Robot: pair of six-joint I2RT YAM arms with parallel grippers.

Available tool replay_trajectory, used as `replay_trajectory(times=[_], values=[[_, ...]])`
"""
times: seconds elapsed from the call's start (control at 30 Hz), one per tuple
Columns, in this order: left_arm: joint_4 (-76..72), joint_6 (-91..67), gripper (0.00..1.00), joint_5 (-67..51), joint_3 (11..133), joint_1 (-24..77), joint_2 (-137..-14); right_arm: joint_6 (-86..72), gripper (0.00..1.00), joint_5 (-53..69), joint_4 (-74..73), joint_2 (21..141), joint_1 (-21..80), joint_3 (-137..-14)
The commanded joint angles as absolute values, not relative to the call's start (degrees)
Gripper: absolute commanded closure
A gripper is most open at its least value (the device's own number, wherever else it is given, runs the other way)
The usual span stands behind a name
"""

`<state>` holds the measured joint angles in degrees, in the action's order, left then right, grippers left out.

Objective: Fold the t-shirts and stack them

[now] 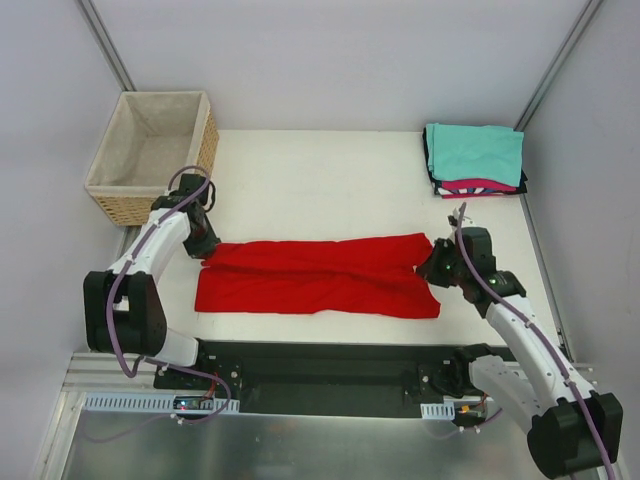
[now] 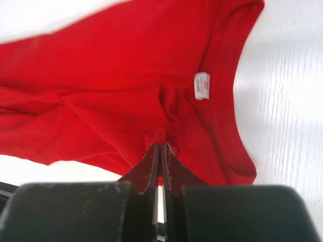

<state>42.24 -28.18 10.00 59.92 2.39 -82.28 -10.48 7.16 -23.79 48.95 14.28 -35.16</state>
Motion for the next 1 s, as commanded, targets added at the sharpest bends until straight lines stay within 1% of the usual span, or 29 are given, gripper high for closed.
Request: replay_trajectory(times=[0.0,0.03,0.07,0.1,0.13,0.17,0.2,0.23,0.27,0.3,0.33,0.37,0.4,0.43,0.47,0.5,0.57,0.6,0.63,0.67,0.73,0.8,0.97], values=[[43.1,-30.5,1.0,6.1,57.3,3.7,-83.5,-12.8,0.99,4.6,-20.6,48.3,17.2,-32.4],[43.0,-30.5,1.0,5.4,57.0,3.8,-83.6,-13.2,0.99,4.0,-20.3,48.3,17.7,-32.3],[43.0,-30.3,0.97,4.6,56.6,3.9,-83.8,-13.3,0.99,3.5,-20.3,48.1,19.1,-32.2],[42.9,-30.2,0.9,2.7,56.3,4.0,-83.8,-13.4,0.99,3.0,-20.4,48.1,19.7,-32.2],[42.9,-30.2,0.82,2.0,56.0,4.1,-83.6,-13.5,0.99,1.6,-20.7,48.0,20.5,-32.4],[42.9,-30.4,0.66,1.5,55.4,4.3,-83.4,-13.7,0.99,0.6,-21.1,47.8,22.0,-32.5],[42.9,-30.8,0.47,1.0,55.0,4.3,-82.5,-14.0,0.99,0.4,-21.9,47.6,22.6,-32.7],[42.5,-30.9,0.39,0.1,54.7,4.3,-81.6,-14.1,0.99,-2.0,-22.2,47.4,23.1,-32.9],[42.6,-31.0,0.34,0.1,54.1,4.3,-80.8,-14.6,0.98,-2.9,-22.7,47.1,24.2,-32.9],[42.6,-31.1,0.3,0.1,53.8,4.3,-79.2,-15.0,0.92,-3.7,-23.5,46.2,24.6,-32.9],[42.6,-31.1,0.19,-1.7,53.7,4.3,-78.5,-15.0,0.88,-4.5,-23.9,45.5,25.0,-33.0],[42.7,-31.0,0.18,-2.2,53.4,4.3,-77.6,-15.5,0.82,-5.0,-24.4,45.0,25.8,-33.2],[42.8,-30.9,0.16,-2.7,53.4,4.3,-76.0,-15.4,0.65,-5.7,-25.6,44.0,26.4,-33.4],[43.0,-31.0,0.16,-3.2,53.2,4.3,-75.1,-15.5,0.59,-7.1,-26.3,43.4,26.8,-34.1],[43.3,-31.0,0.17,-3.9,53.0,4.3,-74.2,-15.6,0.48,-8.1,-27.1,42.8,28.1,-34.5],[43.7,-30.9,0.17,-4.0,53.0,4.3,-72.6,-15.6,0.42,-9.2,-29.1,42.3,28.6,-35.0],[44.5,-30.6,0.18,-4.7,53.2,4.3,-71.1,-15.6,0.35,-12.1,-31.2,40.5,30.5,-37.2],[44.6,-30.3,0.18,-4.7,53.3,4.3,-70.1,-15.6,0.27,-13.4,-33.0,39.8,31.0,-38.0],[44.8,-30.1,0.18,-4.7,53.5,4.3,-69.7,-15.2,0.23,-14.8,-33.4,38.9,31.5,-38.8],[44.8,-30.1,0.18,-4.6,54.0,4.3,-69.4,-14.6,0.15,-15.0,-33.5,38.8,32.4,-40.3],[44.7,-29.9,0.18,-3.5,54.6,4.3,-69.9,-13.2,0.13,-15.6,-32.5,39.8,32.7,-41.4],[44.7,-29.5,0.19,-2.4,56.0,4.3,-71.8,-13.0,0.13,-15.2,-30.7,43.7,32.7,-42.9],[44.6,-29.5,0.2,-0.3,57.8,4.3,-74.6,-14.9,0.14,-8.6,-21.7,52.5,33.5,-41.7]])
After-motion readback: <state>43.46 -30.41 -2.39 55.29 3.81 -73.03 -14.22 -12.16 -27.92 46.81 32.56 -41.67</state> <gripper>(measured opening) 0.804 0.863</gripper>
